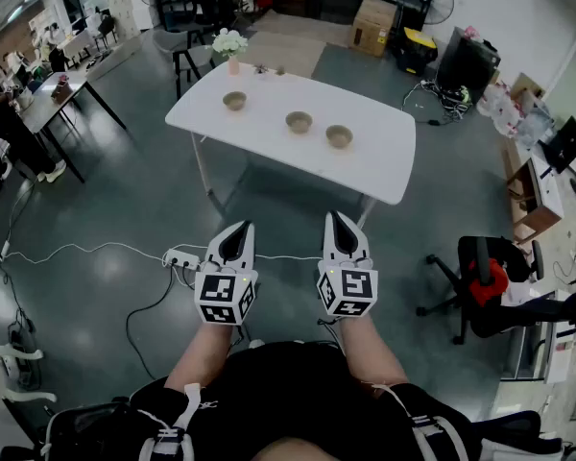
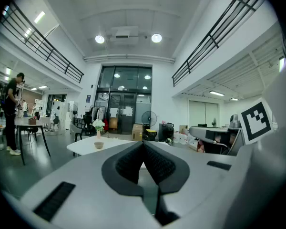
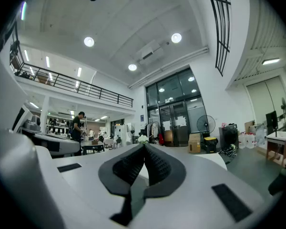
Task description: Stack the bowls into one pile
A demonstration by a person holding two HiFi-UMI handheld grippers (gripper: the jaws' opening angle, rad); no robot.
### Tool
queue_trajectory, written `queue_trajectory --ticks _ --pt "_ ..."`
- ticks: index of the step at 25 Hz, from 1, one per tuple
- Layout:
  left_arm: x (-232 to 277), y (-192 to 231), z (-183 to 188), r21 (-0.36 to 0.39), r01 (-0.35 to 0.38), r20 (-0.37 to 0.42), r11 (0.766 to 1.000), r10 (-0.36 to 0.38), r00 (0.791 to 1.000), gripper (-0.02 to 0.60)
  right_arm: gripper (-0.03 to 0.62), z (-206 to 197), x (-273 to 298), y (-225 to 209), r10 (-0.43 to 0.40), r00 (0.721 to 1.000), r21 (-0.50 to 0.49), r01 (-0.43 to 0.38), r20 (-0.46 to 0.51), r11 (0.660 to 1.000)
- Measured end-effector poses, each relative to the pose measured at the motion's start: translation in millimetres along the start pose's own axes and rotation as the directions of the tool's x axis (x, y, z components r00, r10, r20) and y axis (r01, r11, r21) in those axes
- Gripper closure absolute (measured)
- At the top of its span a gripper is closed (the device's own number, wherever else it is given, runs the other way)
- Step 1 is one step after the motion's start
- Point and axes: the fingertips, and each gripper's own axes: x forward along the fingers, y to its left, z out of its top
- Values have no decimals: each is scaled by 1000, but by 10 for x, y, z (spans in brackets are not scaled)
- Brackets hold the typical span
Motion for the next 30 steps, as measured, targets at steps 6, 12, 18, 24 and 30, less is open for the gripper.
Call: queue_trajectory --ticks 6,12,18,24,30 --pt "57 16 129 15 -13 24 1000 12 1000 569 579 54 18 -110 -8 1000 26 7 19 1000" --pt "158 -159 113 24 -19 23 1000 19 1000 569 577 25 -8 -357 -3 1000 30 2 15 1000" --pt "238 -418 91 36 -31 38 999 30 999 569 577 -2 -56 -587 16 1000 22 -17 24 1000" --pt "395 -612 68 40 -42 53 998 40 998 569 577 -35 -7 -794 40 999 3 -41 28 999" --pt "734 -591 -3 49 -41 76 998 38 996 569 577 -155 261 -970 50 998 -12 -49 39 999"
